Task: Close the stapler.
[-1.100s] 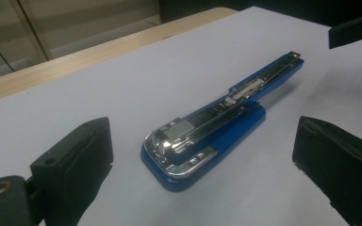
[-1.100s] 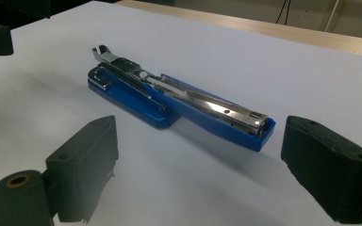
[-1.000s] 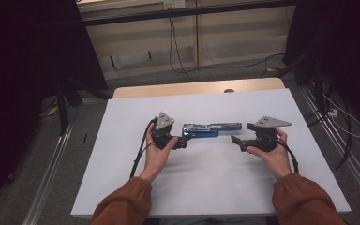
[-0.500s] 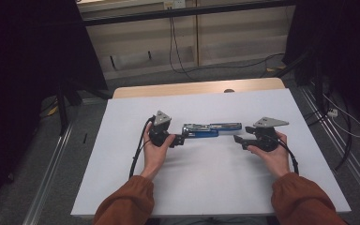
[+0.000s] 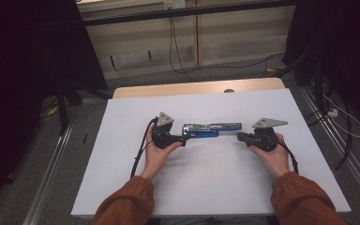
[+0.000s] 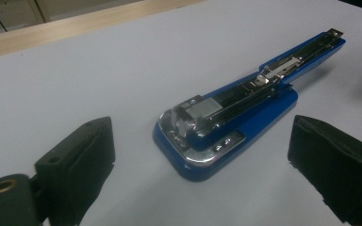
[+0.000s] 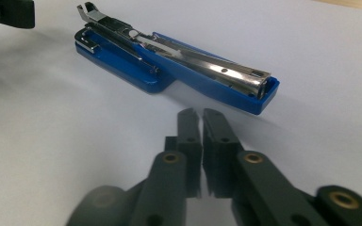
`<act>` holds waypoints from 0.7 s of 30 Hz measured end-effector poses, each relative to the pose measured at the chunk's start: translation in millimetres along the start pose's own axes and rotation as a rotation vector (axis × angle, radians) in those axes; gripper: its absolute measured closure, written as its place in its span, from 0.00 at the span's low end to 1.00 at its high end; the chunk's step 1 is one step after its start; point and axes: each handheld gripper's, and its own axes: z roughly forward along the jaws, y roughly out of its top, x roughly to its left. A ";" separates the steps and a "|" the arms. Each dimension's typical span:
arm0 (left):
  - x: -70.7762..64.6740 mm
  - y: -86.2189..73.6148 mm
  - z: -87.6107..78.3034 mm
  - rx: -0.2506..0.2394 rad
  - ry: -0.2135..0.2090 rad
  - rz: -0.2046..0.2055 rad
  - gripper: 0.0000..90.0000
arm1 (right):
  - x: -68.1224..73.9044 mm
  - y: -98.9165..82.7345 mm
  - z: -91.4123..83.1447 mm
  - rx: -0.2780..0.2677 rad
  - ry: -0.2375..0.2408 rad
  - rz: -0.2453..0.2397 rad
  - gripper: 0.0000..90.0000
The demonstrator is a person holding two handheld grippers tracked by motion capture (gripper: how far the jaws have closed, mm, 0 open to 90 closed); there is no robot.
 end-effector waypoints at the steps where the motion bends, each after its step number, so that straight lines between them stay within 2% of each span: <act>1: 0.4 0.3 -0.9 0.006 0.001 -0.004 0.12 | -0.7 -0.2 0.0 -0.002 0.002 0.003 1.00; 3: -0.5 0.7 -0.9 0.000 0.005 -0.022 0.18 | -2.7 -0.5 0.3 -0.005 0.002 0.006 1.00; 5: -0.9 0.8 -1.1 0.008 0.004 -0.020 0.20 | -3.8 -0.8 0.1 -0.005 -0.004 0.005 1.00; 7: -1.3 0.9 -1.5 0.002 -0.002 -0.025 0.33 | -4.0 -0.7 0.1 -0.003 -0.009 0.000 1.00; 8: -1.8 0.9 -1.7 0.001 -0.007 -0.034 0.36 | -4.0 -0.7 0.2 -0.003 -0.010 -0.002 1.00; 9: -1.4 1.0 -3.1 0.009 -0.002 -0.021 0.40 | -3.9 -0.6 0.5 -0.003 -0.009 -0.005 1.00; 10: -2.7 0.4 -3.1 -0.011 -0.002 -0.042 0.44 | -3.9 -0.7 0.6 -0.003 -0.011 -0.006 1.00; 18: -1.5 -0.6 -6.0 -0.014 -0.035 -0.019 0.83 | -5.2 -0.6 1.3 -0.008 -0.028 -0.020 1.00; 21: -2.7 -0.4 -4.6 -0.034 -0.052 -0.035 1.00 | -5.4 -0.3 1.9 -0.008 -0.032 -0.024 1.00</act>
